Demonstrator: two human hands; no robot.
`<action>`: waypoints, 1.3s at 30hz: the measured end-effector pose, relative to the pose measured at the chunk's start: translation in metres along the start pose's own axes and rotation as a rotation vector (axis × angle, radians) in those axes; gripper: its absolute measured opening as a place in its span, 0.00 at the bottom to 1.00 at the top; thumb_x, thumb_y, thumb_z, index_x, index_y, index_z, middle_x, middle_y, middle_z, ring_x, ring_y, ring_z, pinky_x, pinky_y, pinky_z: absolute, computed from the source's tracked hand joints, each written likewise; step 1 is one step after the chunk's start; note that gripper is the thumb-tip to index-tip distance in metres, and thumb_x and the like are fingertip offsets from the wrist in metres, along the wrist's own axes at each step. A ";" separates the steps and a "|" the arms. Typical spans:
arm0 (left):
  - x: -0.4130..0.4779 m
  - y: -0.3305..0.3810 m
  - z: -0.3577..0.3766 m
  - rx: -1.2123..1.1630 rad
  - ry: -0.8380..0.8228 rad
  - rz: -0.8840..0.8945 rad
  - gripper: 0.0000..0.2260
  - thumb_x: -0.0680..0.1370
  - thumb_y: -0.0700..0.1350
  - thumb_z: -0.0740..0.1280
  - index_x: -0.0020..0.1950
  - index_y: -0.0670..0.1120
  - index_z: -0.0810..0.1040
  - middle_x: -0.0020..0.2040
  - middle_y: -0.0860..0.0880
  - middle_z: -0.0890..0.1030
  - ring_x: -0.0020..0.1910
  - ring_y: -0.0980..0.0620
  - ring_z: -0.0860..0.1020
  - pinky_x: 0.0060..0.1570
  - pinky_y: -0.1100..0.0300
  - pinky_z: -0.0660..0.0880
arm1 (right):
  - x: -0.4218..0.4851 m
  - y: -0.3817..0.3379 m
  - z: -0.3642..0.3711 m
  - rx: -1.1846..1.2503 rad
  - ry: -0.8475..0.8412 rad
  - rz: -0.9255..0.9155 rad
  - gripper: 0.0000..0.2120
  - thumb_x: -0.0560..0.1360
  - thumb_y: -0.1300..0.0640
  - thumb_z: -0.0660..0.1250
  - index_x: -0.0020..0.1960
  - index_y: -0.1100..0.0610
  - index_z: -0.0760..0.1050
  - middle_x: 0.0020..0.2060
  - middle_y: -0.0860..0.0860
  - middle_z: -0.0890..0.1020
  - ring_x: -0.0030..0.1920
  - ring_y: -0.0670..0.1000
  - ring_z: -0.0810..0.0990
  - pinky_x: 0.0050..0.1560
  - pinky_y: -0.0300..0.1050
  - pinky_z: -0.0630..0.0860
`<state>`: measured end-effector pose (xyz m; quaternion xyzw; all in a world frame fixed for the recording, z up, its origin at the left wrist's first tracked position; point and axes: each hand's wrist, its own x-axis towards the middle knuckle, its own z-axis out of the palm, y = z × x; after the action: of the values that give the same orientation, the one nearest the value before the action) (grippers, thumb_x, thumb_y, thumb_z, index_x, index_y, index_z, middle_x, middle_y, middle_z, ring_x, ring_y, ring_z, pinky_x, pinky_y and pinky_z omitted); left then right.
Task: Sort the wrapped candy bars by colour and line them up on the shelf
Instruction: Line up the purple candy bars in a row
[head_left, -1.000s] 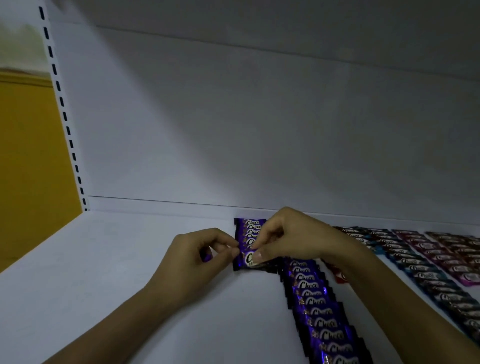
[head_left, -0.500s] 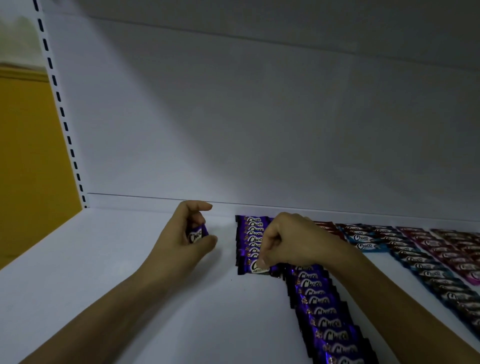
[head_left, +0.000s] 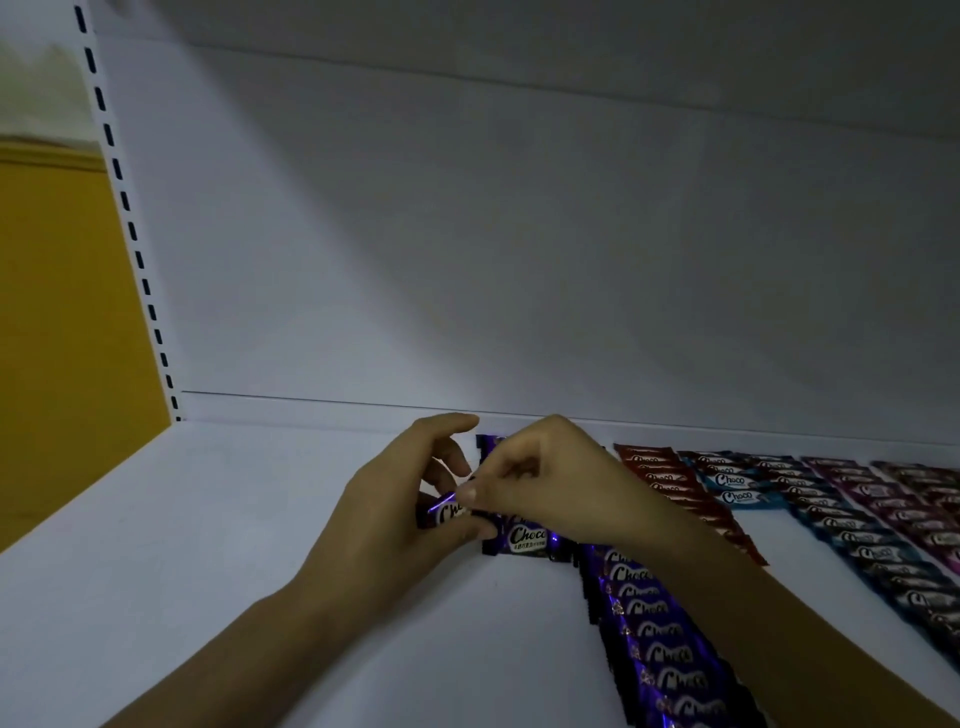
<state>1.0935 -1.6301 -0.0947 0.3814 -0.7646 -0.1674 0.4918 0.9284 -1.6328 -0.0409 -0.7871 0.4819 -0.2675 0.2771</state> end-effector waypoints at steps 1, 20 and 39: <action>0.000 -0.001 -0.001 0.000 0.008 0.004 0.30 0.66 0.39 0.78 0.57 0.63 0.69 0.47 0.62 0.76 0.45 0.58 0.77 0.37 0.70 0.73 | 0.000 0.002 -0.003 0.011 0.007 0.009 0.06 0.73 0.54 0.71 0.45 0.54 0.85 0.38 0.50 0.85 0.41 0.50 0.83 0.50 0.51 0.80; -0.009 -0.017 0.007 0.573 -0.515 -0.174 0.49 0.62 0.76 0.41 0.78 0.51 0.53 0.78 0.55 0.54 0.75 0.60 0.50 0.70 0.67 0.49 | -0.003 0.024 -0.036 -0.223 -0.308 0.218 0.02 0.69 0.57 0.76 0.39 0.52 0.83 0.35 0.46 0.84 0.39 0.45 0.82 0.43 0.40 0.78; -0.014 -0.011 0.020 0.648 -0.685 -0.167 0.47 0.63 0.75 0.34 0.79 0.53 0.41 0.79 0.55 0.42 0.76 0.60 0.39 0.73 0.57 0.37 | 0.000 0.028 -0.031 -0.391 -0.285 0.236 0.09 0.67 0.50 0.76 0.36 0.49 0.76 0.32 0.42 0.78 0.34 0.40 0.76 0.34 0.34 0.70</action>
<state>1.0832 -1.6291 -0.1197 0.4979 -0.8624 -0.0754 0.0521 0.8903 -1.6489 -0.0384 -0.7936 0.5691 -0.0219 0.2142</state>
